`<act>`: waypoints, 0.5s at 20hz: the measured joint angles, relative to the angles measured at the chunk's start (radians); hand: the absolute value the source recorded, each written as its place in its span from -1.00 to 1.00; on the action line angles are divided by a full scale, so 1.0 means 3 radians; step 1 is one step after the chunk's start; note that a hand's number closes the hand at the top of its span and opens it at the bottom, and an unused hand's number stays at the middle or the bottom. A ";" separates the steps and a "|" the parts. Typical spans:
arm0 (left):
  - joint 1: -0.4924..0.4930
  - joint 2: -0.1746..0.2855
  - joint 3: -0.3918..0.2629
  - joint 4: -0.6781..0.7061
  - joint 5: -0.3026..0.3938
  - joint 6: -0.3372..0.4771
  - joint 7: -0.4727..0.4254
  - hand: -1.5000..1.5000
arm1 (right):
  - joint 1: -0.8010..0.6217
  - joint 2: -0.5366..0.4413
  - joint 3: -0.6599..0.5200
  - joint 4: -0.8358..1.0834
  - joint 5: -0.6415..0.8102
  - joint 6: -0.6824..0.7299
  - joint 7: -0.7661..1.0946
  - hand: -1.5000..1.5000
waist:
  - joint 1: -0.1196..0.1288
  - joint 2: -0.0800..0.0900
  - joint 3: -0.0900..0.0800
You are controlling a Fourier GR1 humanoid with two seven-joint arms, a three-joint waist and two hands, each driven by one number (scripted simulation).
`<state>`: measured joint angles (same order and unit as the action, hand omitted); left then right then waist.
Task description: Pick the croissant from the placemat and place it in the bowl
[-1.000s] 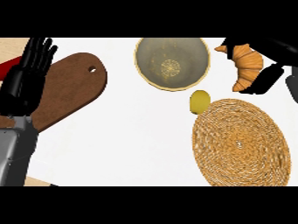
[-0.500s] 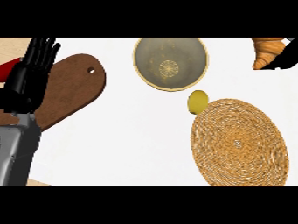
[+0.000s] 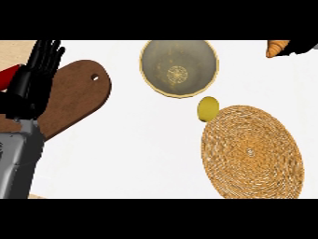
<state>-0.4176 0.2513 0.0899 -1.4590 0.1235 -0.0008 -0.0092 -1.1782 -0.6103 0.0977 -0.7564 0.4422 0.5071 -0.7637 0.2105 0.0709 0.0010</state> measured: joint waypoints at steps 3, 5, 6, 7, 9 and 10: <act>-0.0002 0.0013 0.0015 0.0016 -0.0005 0.0006 0.0009 0.00 | -0.0167 0.0065 0.0120 0.0120 -0.0057 0.0060 0.0024 1.00 | -0.0020 -0.0015 -0.0003; -0.0014 0.0016 0.0032 0.0041 -0.0010 0.0026 0.0012 0.00 | -0.0266 0.0114 0.0221 0.0183 -0.0069 0.0081 0.0025 1.00 | -0.0048 -0.0021 -0.0004; -0.0016 0.0014 0.0038 0.0052 -0.0015 0.0039 0.0013 0.00 | -0.0314 0.0150 0.0280 0.0210 -0.0072 0.0097 0.0029 1.00 | -0.0072 -0.0031 -0.0005; -0.0009 0.0013 0.0048 0.0059 -0.0016 0.0047 0.0007 0.00 | -0.0364 0.0185 0.0338 0.0239 -0.0072 0.0111 0.0037 1.00 | -0.0082 -0.0037 -0.0007; -0.0007 0.0020 0.0060 0.0072 -0.0019 0.0053 0.0002 0.00 | -0.0437 0.0267 0.0455 0.0299 -0.0062 0.0104 0.0035 1.00 | -0.0096 -0.0040 -0.0008; -0.0020 0.0030 0.0066 0.0070 -0.0018 0.0054 0.0019 0.00 | -0.0474 0.0307 0.0514 0.0329 -0.0058 0.0108 0.0034 1.00 | -0.0107 -0.0046 -0.0008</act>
<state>-0.4236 0.2603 0.1098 -1.4380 0.1180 0.0154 -0.0034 -1.3205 -0.5183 0.2519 -0.6578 0.4248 0.5395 -0.7535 0.1784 0.0573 -0.0013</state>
